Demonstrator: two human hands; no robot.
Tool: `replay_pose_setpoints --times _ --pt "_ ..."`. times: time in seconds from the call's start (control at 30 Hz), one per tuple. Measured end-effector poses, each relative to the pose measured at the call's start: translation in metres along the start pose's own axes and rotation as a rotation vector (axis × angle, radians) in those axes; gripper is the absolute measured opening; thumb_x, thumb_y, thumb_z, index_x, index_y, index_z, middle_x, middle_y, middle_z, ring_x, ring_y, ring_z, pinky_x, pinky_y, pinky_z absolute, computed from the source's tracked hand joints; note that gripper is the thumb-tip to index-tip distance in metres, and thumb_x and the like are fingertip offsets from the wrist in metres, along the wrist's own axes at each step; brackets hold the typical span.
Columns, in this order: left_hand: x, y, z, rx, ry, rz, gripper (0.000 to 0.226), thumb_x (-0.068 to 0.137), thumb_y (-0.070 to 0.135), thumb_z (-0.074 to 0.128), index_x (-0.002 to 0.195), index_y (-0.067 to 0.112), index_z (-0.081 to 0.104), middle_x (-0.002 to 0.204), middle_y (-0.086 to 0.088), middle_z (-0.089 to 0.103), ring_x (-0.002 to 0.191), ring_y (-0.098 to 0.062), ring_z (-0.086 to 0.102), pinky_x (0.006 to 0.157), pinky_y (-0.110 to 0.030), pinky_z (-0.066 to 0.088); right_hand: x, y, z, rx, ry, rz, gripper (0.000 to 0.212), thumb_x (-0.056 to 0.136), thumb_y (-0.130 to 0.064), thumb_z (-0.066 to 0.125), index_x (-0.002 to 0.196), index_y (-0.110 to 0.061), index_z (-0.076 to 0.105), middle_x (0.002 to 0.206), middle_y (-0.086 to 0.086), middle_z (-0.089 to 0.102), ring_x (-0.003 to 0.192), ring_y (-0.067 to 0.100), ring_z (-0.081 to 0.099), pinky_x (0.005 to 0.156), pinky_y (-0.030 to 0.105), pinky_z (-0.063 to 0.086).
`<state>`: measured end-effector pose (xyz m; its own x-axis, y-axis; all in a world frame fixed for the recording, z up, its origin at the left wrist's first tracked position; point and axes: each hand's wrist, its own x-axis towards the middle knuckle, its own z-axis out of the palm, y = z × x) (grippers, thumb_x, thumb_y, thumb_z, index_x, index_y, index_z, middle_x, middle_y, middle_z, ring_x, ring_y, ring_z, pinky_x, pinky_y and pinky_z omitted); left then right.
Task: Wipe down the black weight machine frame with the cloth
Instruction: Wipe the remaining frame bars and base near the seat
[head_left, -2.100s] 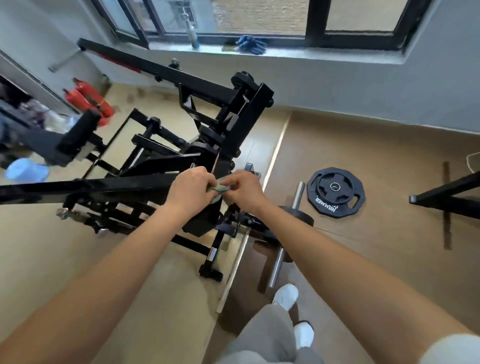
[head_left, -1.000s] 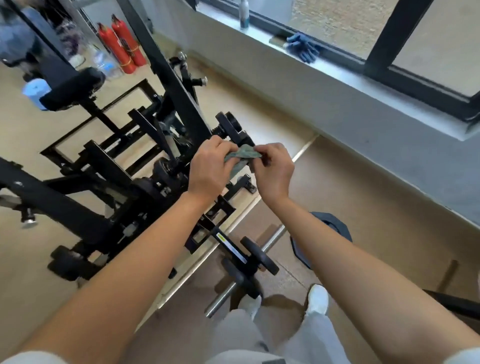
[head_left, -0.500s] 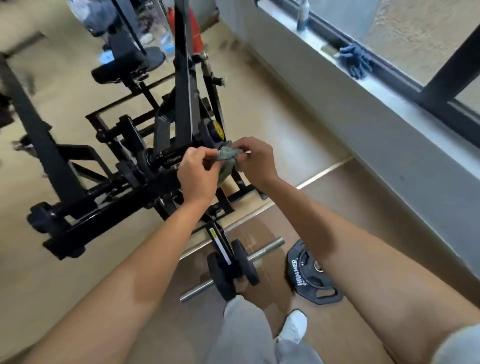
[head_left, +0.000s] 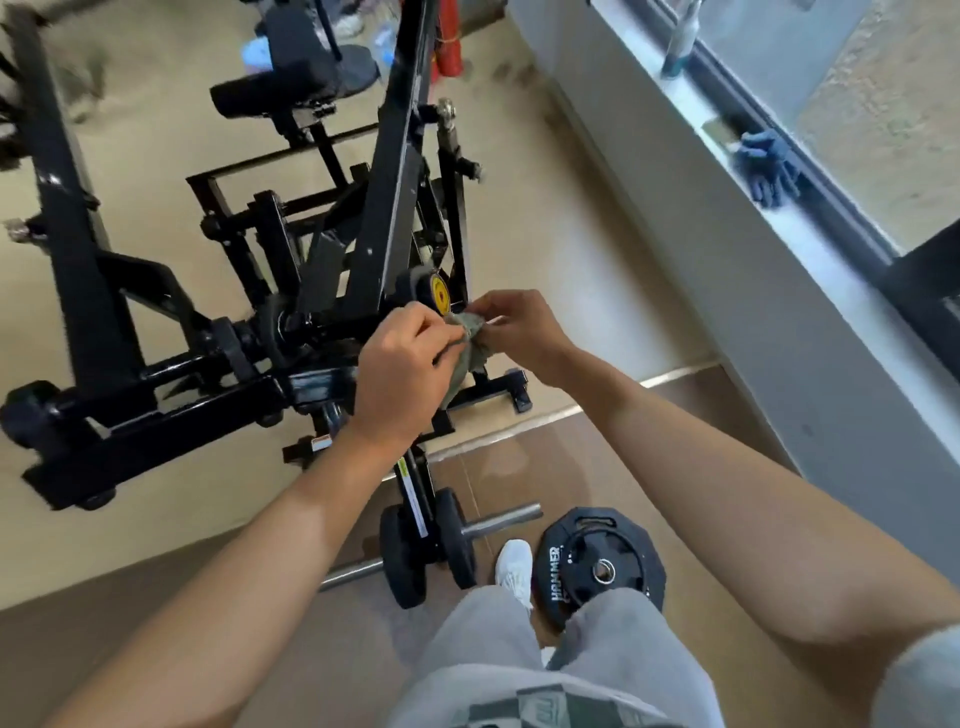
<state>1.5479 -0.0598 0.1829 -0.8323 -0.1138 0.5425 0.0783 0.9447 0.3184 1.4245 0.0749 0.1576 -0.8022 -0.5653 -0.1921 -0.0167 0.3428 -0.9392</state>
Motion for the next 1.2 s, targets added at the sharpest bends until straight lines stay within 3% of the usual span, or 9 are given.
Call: replay_pose_setpoints --times 0.17,0.27,0.37,0.5,0.63,0.73,0.9,1.07,1.2 --pt "0.047 -0.004 -0.018 0.023 0.103 0.032 0.009 0.087 0.012 0.079 0.091 0.005 0.078 0.087 -0.008 0.067 0.079 -0.019 0.061 0.072 -0.027 0.051 0.008 -0.023 -0.009 0.195 0.140 -0.087 0.016 0.081 0.007 0.070 0.089 -0.005 0.074 0.075 0.000 0.073 0.066 0.011 0.067 0.064 0.029 0.056" --pt "0.081 -0.025 -0.024 0.022 0.065 -0.182 0.010 0.085 0.015 0.081 0.094 0.012 0.078 0.092 0.002 0.065 0.084 -0.013 0.060 0.076 -0.027 0.051 0.041 -0.043 -0.014 0.142 0.174 -0.159 0.018 0.076 -0.002 0.081 0.086 -0.015 0.075 0.079 -0.001 0.074 0.074 0.014 0.071 0.070 0.032 0.060" --pt "0.104 -0.053 -0.023 0.098 -0.067 -0.435 0.010 0.085 0.015 0.079 0.092 0.021 0.077 0.095 0.008 0.062 0.091 -0.015 0.061 0.082 -0.037 0.053 0.080 -0.049 -0.006 0.020 0.088 -0.249 0.021 0.076 -0.010 0.085 0.086 -0.023 0.072 0.085 -0.004 0.070 0.078 0.012 0.068 0.077 0.031 0.058" --pt "0.129 -0.069 -0.013 0.278 -0.209 -0.621 0.010 0.085 0.026 0.080 0.094 0.023 0.081 0.086 -0.001 0.071 0.078 -0.020 0.063 0.068 -0.029 0.040 0.126 -0.044 0.009 -0.140 -0.048 -0.356 0.020 0.082 -0.021 0.082 0.100 -0.018 0.075 0.093 -0.003 0.068 0.083 0.009 0.062 0.078 0.020 0.050" --pt "0.163 -0.080 0.007 0.187 -0.247 -0.926 0.014 0.084 0.032 0.081 0.093 0.022 0.080 0.083 0.006 0.065 0.072 -0.012 0.060 0.062 -0.028 0.040 0.178 -0.048 -0.001 -0.256 -0.147 -0.387 0.018 0.089 -0.013 0.072 0.106 -0.015 0.076 0.106 0.003 0.068 0.095 0.017 0.062 0.080 0.023 0.045" --pt "0.184 -0.077 0.023 0.194 -0.207 -1.046 0.017 0.085 0.031 0.082 0.096 0.019 0.080 0.078 0.009 0.063 0.070 -0.009 0.057 0.066 -0.027 0.040 0.219 -0.060 -0.015 -0.406 -0.260 -0.477 0.021 0.087 -0.004 0.065 0.103 -0.011 0.077 0.105 0.007 0.069 0.100 0.022 0.062 0.079 0.022 0.042" --pt "0.204 -0.069 0.051 0.300 -0.066 -1.125 0.022 0.085 0.029 0.082 0.100 0.013 0.081 0.099 -0.004 0.078 0.092 -0.022 0.072 0.080 -0.031 0.052 0.271 -0.081 -0.035 -0.574 -0.451 -0.726 0.021 0.080 0.010 0.062 0.094 0.002 0.076 0.100 0.021 0.063 0.096 0.039 0.061 0.081 0.044 0.051" --pt "0.227 -0.076 0.076 0.305 0.031 -1.126 0.023 0.088 0.027 0.079 0.104 0.011 0.080 0.099 -0.006 0.079 0.090 -0.023 0.073 0.080 -0.033 0.054 0.319 -0.093 -0.045 -0.649 -0.441 -0.808 0.022 0.084 0.008 0.061 0.095 -0.001 0.077 0.099 0.019 0.066 0.098 0.036 0.060 0.085 0.040 0.051" --pt "0.246 -0.086 0.088 0.263 0.074 -1.112 0.017 0.089 0.024 0.077 0.101 0.012 0.081 0.093 -0.005 0.079 0.079 -0.017 0.070 0.073 -0.035 0.056 0.350 -0.109 -0.046 -0.748 -0.455 -0.881 0.027 0.086 0.008 0.057 0.099 -0.003 0.078 0.103 0.017 0.064 0.103 0.035 0.058 0.079 0.033 0.044"
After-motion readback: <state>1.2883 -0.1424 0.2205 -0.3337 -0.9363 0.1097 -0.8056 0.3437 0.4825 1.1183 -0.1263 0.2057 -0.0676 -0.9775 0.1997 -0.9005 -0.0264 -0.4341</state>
